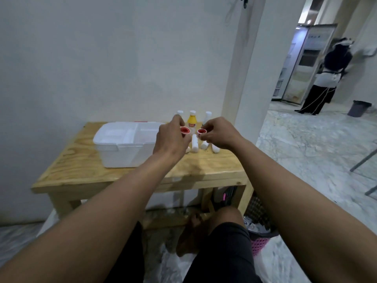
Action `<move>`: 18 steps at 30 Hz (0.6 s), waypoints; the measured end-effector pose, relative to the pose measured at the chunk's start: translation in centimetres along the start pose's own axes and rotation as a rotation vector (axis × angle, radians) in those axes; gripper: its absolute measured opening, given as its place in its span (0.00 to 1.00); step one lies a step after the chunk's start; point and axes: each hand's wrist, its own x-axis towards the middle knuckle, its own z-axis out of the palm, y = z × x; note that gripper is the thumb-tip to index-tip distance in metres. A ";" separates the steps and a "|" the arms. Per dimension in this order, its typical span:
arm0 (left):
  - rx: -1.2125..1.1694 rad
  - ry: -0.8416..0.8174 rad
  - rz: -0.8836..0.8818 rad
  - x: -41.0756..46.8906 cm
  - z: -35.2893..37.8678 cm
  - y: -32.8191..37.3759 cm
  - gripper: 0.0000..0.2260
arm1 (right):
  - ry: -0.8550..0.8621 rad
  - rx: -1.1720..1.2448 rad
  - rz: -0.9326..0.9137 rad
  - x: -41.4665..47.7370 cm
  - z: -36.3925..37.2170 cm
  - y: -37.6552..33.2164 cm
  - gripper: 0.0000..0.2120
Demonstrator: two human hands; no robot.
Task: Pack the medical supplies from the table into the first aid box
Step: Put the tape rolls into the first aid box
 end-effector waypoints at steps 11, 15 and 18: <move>-0.006 0.131 -0.146 2.4 -11.1 -4.0 0.06 | -0.073 0.138 -0.131 2.2 1.9 -9.0 0.07; 0.006 0.110 -0.211 2.9 -14.3 -6.6 0.09 | -0.145 0.173 -0.184 3.0 3.8 -12.3 0.09; 0.039 0.071 -0.266 3.2 -16.0 -8.8 0.11 | -0.181 0.170 -0.218 3.6 5.7 -14.1 0.09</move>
